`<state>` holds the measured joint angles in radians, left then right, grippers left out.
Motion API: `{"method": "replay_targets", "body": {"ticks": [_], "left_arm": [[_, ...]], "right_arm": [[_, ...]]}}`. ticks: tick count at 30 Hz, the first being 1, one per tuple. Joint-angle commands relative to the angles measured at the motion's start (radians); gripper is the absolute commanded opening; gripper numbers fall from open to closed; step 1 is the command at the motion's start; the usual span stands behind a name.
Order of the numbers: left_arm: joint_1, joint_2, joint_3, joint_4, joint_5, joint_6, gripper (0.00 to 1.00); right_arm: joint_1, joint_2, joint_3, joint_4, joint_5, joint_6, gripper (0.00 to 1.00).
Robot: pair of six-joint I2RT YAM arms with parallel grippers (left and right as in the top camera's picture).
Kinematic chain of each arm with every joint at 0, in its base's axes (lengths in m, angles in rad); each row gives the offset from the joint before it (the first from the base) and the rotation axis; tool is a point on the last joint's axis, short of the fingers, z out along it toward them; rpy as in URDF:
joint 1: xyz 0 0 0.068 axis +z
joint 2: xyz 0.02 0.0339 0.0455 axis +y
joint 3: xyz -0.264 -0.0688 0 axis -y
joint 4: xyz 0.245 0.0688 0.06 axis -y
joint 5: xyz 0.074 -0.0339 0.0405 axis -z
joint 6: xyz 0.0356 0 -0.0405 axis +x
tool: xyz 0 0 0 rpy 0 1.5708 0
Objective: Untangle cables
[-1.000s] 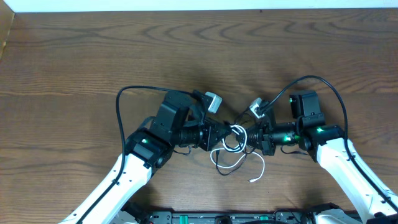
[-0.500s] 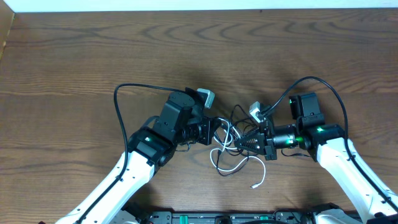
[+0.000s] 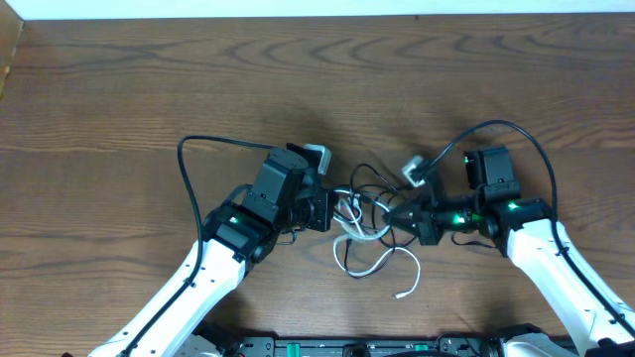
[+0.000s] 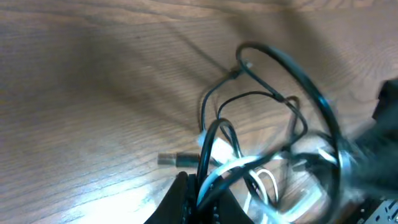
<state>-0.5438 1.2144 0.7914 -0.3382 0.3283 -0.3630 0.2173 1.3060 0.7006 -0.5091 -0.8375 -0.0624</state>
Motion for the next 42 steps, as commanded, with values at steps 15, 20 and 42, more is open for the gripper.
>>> {"method": "replay_targets", "body": {"ticks": [15, 20, 42], "left_arm": [[0.023, 0.000, -0.002, 0.140, 0.340, 0.011, 0.08], [0.021, 0.000, -0.002, 0.151, 0.358, -0.013, 0.08], [0.021, 0.000, -0.002, 0.364, 0.587, -0.159, 0.08]], "right_arm": [[-0.026, -0.010, 0.003, -0.005, 0.103, 0.046, 0.08], [-0.026, -0.010, 0.003, 0.061, -0.182, -0.029, 0.18], [0.007, -0.010, 0.003, 0.124, -0.293, -0.002, 0.21]]}}
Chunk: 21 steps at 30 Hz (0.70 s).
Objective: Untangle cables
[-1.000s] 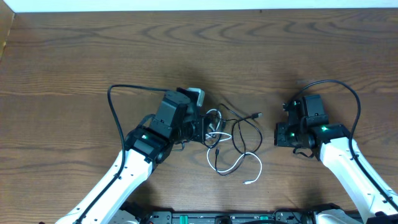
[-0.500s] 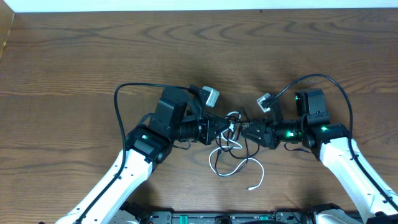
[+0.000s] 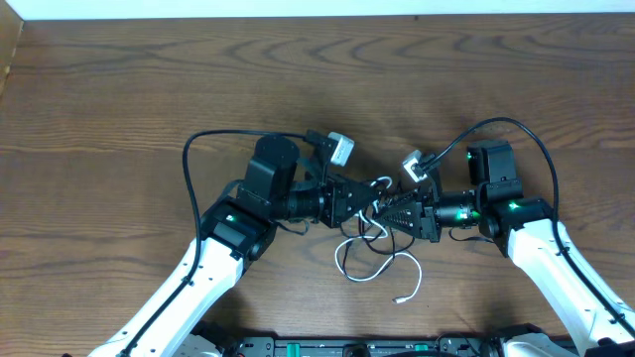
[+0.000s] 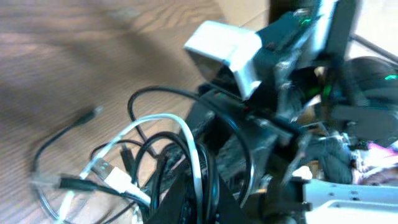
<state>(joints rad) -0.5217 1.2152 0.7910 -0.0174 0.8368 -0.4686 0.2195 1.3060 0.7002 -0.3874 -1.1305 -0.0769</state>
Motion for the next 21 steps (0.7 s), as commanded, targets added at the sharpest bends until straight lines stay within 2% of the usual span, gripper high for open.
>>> {"method": "replay_targets", "body": {"ticks": [1, 7, 11, 13, 14, 16, 17, 21], "left_arm": [[-0.002, -0.001, -0.002, 0.054, 0.089, -0.067, 0.08], [-0.002, -0.001, -0.002, 0.079, 0.150, -0.087, 0.08], [-0.005, -0.001, -0.002, 0.078, 0.150, -0.087, 0.08], [-0.012, 0.000, -0.002, 0.076, 0.146, -0.084, 0.08], [-0.016, 0.003, -0.002, 0.074, 0.146, -0.069, 0.08], [-0.023, 0.008, -0.002, 0.059, 0.140, -0.042, 0.08], [-0.023, 0.010, -0.002, 0.048, 0.137, -0.029, 0.08], [-0.023, 0.014, -0.002, -0.001, 0.102, -0.013, 0.08]], "right_arm": [[0.005, -0.010, 0.003, 0.003, 0.017, 0.026, 0.20], [0.005, -0.010, 0.003, 0.004, 0.066, 0.054, 0.19], [0.005, -0.010, 0.003, 0.014, 0.066, 0.074, 0.28], [0.005, -0.010, 0.003, 0.030, 0.064, 0.112, 0.29], [0.005, -0.010, 0.003, 0.034, 0.063, 0.124, 0.27], [0.003, -0.010, 0.003, 0.039, 0.092, 0.126, 0.05], [0.002, -0.010, 0.003, 0.030, 0.149, 0.148, 0.01], [0.002, -0.010, 0.003, -0.093, 0.628, 0.396, 0.01]]}}
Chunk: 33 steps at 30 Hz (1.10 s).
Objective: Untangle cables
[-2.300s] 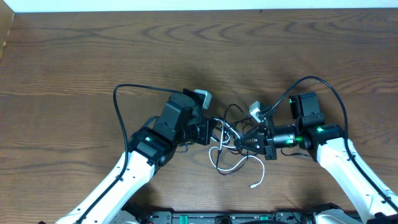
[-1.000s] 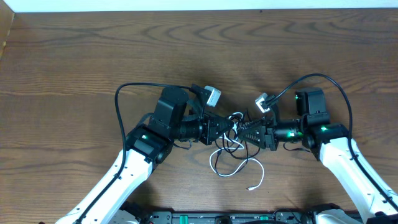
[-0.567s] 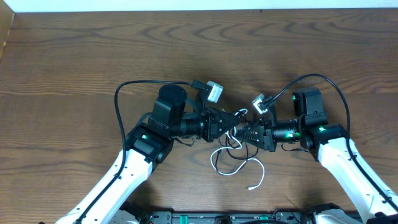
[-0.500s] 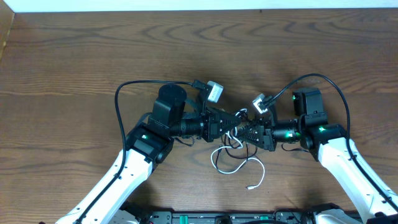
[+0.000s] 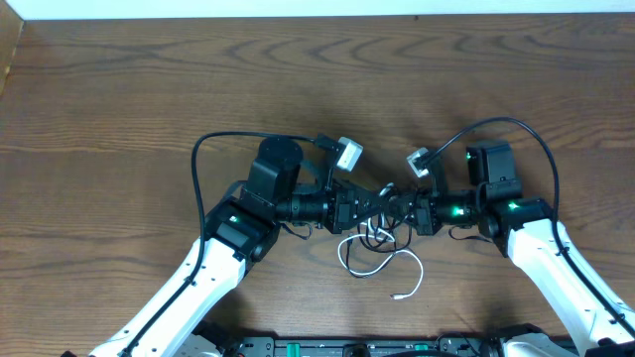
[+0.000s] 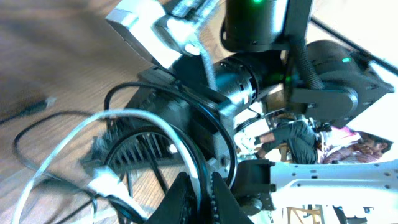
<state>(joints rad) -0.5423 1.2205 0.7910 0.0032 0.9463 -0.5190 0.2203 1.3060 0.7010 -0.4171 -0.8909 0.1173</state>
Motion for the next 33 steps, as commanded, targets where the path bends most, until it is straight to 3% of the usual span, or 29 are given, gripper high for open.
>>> {"method": "replay_targets", "body": {"ticks": [1, 6, 13, 25, 30, 33], "left_arm": [[-0.002, 0.009, -0.002, -0.034, -0.016, 0.046, 0.08], [-0.002, 0.009, -0.002, -0.104, -0.032, 0.123, 0.08], [-0.002, 0.009, -0.002, -0.190, -0.152, 0.154, 0.08], [-0.002, 0.009, -0.002, -0.195, -0.195, 0.164, 0.08], [-0.002, 0.009, -0.002, -0.256, -0.465, 0.163, 0.09], [-0.002, 0.009, -0.002, -0.299, -0.641, 0.160, 0.17]], "right_arm": [[0.001, -0.010, 0.002, -0.109, 0.512, 0.250, 0.01], [0.001, -0.010, 0.002, -0.258, 0.884, 0.340, 0.01], [-0.054, -0.010, 0.002, -0.329, 1.046, 0.379, 0.01], [-0.198, -0.010, 0.002, -0.335, 1.041, 0.428, 0.01], [-0.206, -0.010, 0.002, -0.290, 0.939, 0.340, 0.01], [-0.206, -0.010, 0.002, -0.249, 0.827, 0.237, 0.01]]}}
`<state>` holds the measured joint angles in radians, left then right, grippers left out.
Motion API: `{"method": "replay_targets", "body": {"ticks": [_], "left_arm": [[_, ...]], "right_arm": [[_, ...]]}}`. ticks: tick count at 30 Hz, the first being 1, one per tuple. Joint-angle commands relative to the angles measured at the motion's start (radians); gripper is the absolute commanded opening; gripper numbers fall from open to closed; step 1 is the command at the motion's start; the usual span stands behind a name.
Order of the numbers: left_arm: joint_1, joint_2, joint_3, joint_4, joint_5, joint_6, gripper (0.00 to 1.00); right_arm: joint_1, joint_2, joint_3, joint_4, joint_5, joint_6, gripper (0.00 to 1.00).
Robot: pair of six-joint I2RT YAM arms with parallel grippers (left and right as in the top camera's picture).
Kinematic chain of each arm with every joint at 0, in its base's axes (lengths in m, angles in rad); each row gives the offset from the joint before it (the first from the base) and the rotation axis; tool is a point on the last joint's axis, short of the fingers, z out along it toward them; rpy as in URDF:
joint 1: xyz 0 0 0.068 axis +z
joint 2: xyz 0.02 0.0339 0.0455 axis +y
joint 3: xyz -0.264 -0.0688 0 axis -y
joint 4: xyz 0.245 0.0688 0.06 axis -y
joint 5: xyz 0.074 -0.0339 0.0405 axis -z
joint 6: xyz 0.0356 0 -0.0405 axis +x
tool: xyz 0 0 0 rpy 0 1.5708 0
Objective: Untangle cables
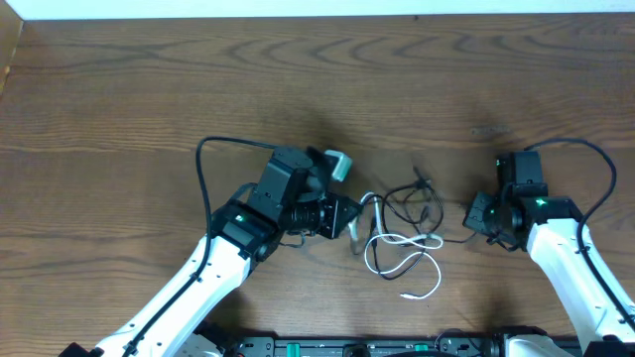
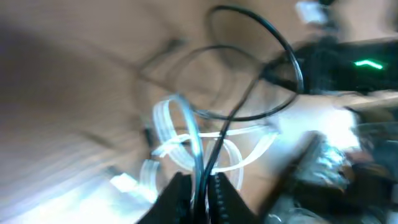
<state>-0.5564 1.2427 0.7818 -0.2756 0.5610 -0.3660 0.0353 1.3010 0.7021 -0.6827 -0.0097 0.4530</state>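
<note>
A black cable [image 1: 412, 198] lies in loose loops at the table's middle. It is mixed with a white cable [image 1: 402, 260] whose plug end points toward the front. My left gripper [image 1: 349, 218] sits at the bundle's left edge. In the left wrist view the left gripper [image 2: 200, 186] is shut on a black strand and a white strand together. From there the black cable [image 2: 255, 74] arcs away and the white cable [image 2: 180, 124] coils under it, all blurred. My right gripper [image 1: 474, 212] stands right of the bundle with a thin black strand reaching toward it. Its jaws are hidden.
The brown wooden table [image 1: 149, 89] runs to a white wall at the far edge. The left arm's own black lead [image 1: 203, 159] loops out to the left. The right arm's lead [image 1: 585, 149] arcs over its wrist at the right.
The two grippers were nose to nose over the bundle; now the right gripper stands well to the right. The left gripper still grips strands, and the cables lie more spread out and further right.
First the grippers sat either side of a tight knot of black and white cable, the left shut on strands. Then they were close together in the knot, then tip to tip. Now they are apart and the loops are looser between them.
</note>
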Motion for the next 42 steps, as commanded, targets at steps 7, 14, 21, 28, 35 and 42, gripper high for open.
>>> {"method": "replay_targets", "body": {"ticks": [7, 14, 21, 28, 35, 42], "left_arm": [[0.012, -0.013, 0.007, -0.030, -0.340, 0.002, 0.59], [0.011, -0.013, 0.007, -0.011, -0.156, -0.013, 0.62], [0.011, -0.013, 0.007, 0.032, -0.029, -0.012, 0.62], [0.011, 0.006, 0.007, 0.053, -0.018, -0.013, 0.62], [0.012, 0.052, 0.007, 0.052, -0.019, -0.013, 0.62], [0.011, 0.093, 0.007, 0.053, -0.113, -0.013, 0.62]], "right_arm": [[-0.021, -0.005, 0.001, 0.080, -0.190, -0.165, 0.01], [-0.021, -0.005, 0.001, 0.191, -0.760, -0.446, 0.01], [0.002, -0.005, 0.001, 0.253, -1.153, -0.548, 0.01], [0.071, -0.005, 0.001, 0.275, -1.205, -0.548, 0.01], [0.114, -0.005, 0.001, 0.314, -1.118, -0.490, 0.01], [0.174, -0.011, 0.007, 0.220, -0.674, -0.320, 0.01]]}}
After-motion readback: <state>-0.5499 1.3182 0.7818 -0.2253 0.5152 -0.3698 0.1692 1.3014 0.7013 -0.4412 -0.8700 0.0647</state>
